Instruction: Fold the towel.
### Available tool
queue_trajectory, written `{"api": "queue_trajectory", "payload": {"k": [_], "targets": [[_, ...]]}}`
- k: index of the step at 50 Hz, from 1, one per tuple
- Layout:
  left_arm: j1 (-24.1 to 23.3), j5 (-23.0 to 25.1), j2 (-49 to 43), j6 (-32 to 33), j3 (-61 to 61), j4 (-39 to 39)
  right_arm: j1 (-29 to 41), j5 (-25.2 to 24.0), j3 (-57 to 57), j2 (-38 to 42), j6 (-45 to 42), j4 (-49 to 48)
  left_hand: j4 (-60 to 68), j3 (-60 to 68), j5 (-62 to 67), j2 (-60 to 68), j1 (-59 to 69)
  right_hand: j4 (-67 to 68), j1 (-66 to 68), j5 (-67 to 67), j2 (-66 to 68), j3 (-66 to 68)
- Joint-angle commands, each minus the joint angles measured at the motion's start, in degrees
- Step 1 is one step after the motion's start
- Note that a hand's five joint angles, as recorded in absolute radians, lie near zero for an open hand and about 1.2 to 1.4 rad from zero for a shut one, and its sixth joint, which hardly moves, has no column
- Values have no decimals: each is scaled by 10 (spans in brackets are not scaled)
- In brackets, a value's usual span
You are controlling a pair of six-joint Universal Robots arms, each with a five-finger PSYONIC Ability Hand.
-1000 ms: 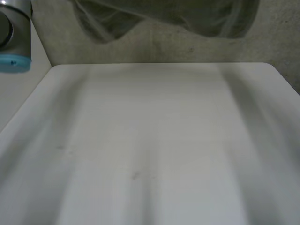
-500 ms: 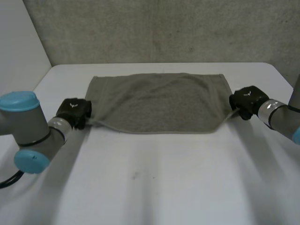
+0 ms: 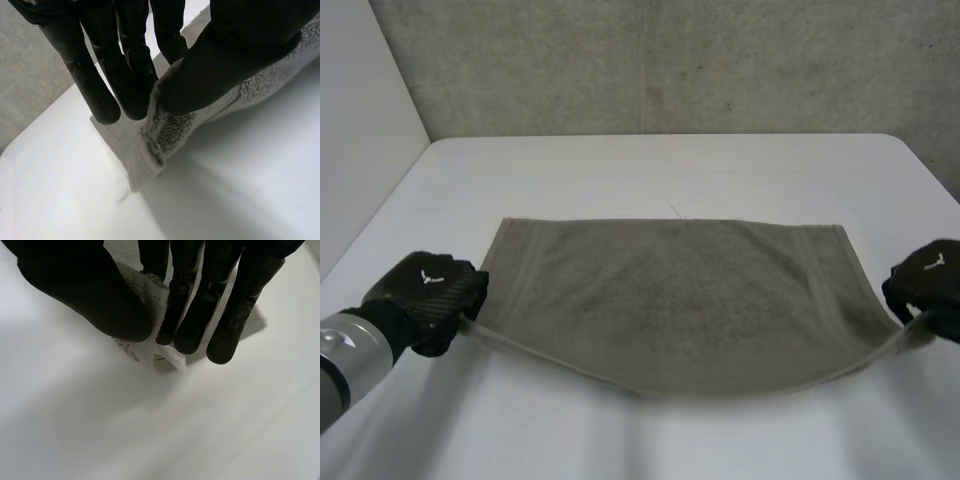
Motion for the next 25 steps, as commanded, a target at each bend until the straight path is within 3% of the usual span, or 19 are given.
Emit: {"api": "queue_trajectory", "payload": {"k": [1,5,7,15,25], "targets": [[19,35,-101,1,72,55,13,-11,-50,87,92,-143,103,103,104,102,132,103,2,107,104,104],[0,35,-176,-3,140,67,52,-3,-103,150,125,-172,103,103,104,102,132,103,2,107,104,104],[-15,31,-267,-4,226,69,80,5,-167,217,166,-197,103,103,104,102,132,103,2,107,104,104],[-42,14,-454,-7,452,69,103,57,-307,341,250,-287,103,103,104,102,132,103,2,107,104,104],[-59,-31,-576,-42,643,67,125,99,-410,420,268,-355,103,103,104,102,132,103,2,107,104,104]]}}
